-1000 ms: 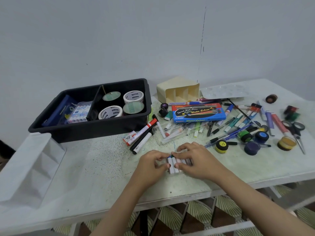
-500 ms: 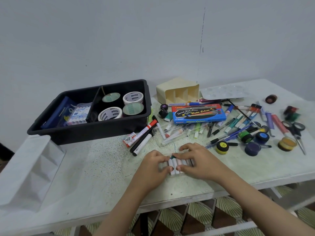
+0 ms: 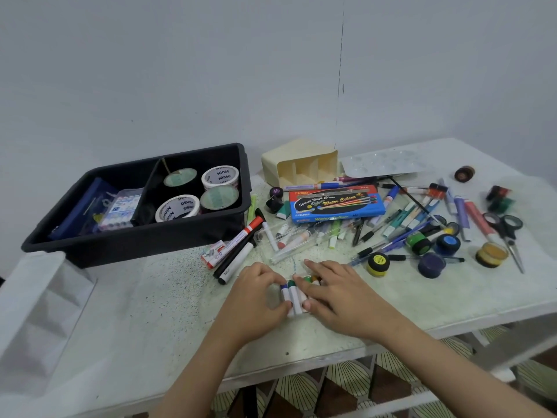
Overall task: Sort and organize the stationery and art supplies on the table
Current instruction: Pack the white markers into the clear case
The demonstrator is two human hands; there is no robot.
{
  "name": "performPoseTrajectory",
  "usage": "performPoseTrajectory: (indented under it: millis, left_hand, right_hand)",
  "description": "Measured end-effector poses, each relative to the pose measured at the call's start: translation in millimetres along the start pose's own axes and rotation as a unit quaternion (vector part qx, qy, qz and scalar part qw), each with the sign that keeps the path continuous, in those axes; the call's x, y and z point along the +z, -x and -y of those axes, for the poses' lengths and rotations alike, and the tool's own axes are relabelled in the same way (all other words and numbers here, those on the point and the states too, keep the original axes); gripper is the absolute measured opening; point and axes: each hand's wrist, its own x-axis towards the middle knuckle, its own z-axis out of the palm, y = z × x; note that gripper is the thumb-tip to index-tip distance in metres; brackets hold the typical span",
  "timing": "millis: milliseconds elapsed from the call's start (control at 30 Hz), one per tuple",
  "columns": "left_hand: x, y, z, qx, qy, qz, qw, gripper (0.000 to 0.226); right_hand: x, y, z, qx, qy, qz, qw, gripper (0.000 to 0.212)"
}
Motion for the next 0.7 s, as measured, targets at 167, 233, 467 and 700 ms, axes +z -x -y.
performPoseTrajectory:
  millis: [167,233,467,700]
  left_hand:
    - [0.2,-15.4,-1.3,-0.024,0.048,-0.022,0.998,0.014]
    - [1.1,-25.6,-7.0,-0.026,0.057,-0.032,0.998,0.014]
    - [18.0,-78.0,-23.6,-0.005,0.021,-0.056,0.998,0.044]
    - [34.8,-108.9,-27.7,-0.032,-0.04,-0.056,0.997,0.044]
  right_hand:
    - [-15.7,3.3,-12.8,-0.001,-0.088,-0.064,0.994,0.047]
    - [-29.5,1.2,-26.6,0.021,-0.099,-0.097,0.99,0.043]
    - [-74.9,-37.8,-118.2,0.094,0.003,-0.093,0.991,0.057]
    - [-85.7,-68.6,-175.3,0.098,0.026,0.008,0.995,0.094]
